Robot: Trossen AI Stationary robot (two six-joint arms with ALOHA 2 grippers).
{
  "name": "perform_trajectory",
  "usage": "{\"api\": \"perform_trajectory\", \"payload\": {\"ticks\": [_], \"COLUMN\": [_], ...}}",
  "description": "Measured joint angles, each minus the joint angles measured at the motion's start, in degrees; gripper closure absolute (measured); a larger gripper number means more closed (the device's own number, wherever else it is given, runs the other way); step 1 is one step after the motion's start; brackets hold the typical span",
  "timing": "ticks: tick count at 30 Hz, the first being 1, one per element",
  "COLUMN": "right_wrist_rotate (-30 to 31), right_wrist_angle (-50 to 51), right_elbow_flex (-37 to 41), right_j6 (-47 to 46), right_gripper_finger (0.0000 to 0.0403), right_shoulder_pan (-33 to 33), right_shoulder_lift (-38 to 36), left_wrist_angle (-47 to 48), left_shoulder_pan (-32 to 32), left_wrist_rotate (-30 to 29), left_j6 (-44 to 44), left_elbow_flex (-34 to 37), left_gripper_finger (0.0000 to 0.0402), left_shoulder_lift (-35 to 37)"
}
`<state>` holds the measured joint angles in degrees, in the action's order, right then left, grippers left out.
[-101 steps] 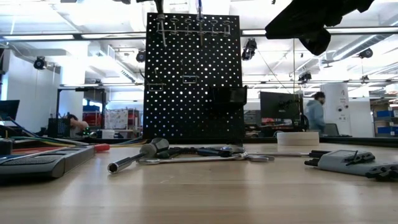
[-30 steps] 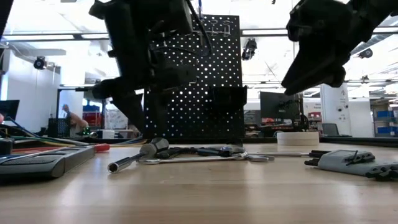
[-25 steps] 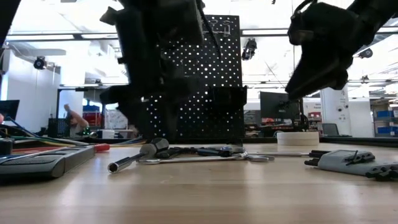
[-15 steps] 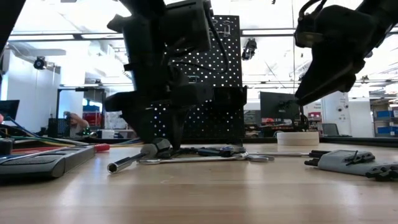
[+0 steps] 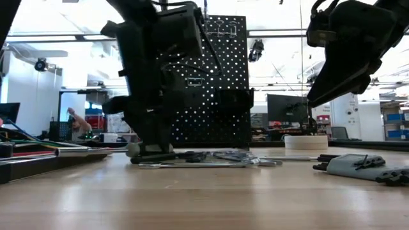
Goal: Hang tools onto peg board
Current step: Hang the gray screwdriver on the peg board
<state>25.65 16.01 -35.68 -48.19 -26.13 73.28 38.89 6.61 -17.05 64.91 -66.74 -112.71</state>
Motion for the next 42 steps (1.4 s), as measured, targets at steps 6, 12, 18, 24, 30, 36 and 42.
{"api": "perform_trajectory", "payload": {"ticks": [6,12,18,24,30,36,42], "right_wrist_rotate": [0.0,0.4,0.4,0.4,0.4,0.4,0.1], "right_wrist_angle": [0.0,-0.2,-0.2,-0.4,-0.8,-2.1,-2.1], "right_elbow_flex": [0.0,0.0,0.0,0.0,0.0,0.0,0.0], "right_j6": [-0.2,-1.0,-1.8,-2.0,-2.0,-2.1,-2.4], "right_gripper_finger": [0.0285,0.0291,0.0287,0.0294,0.0304,0.0302,0.0311], "right_shoulder_pan": [-0.9,-0.9,-0.9,-0.9,-0.9,-0.9,-0.9], "right_shoulder_lift": [0.0,0.0,0.0,0.0,0.0,0.0,0.0], "left_wrist_angle": [-2.6,-1.8,-2.9,-3.2,-13.3,-38.0,-68.6], "left_shoulder_pan": [-0.1,0.3,1.8,6.1,10.9,10.3,6.8], "left_wrist_rotate": [-0.3,-2.8,-9.4,-24.3,-41.8,-46.4,-39.0], "left_j6": [-1.5,-3.6,-4.6,-5.7,-19.3,-47.7,-79.0], "left_elbow_flex": [1.5,-0.4,-1.9,-1.9,-1.9,-1.9,-1.9], "left_gripper_finger": [0.0271,0.0281,0.0281,0.0281,0.0281,0.0281,0.0281], "left_shoulder_lift": [0.0,2.5,10.0,20.9,29.3,32.5,32.8]}}
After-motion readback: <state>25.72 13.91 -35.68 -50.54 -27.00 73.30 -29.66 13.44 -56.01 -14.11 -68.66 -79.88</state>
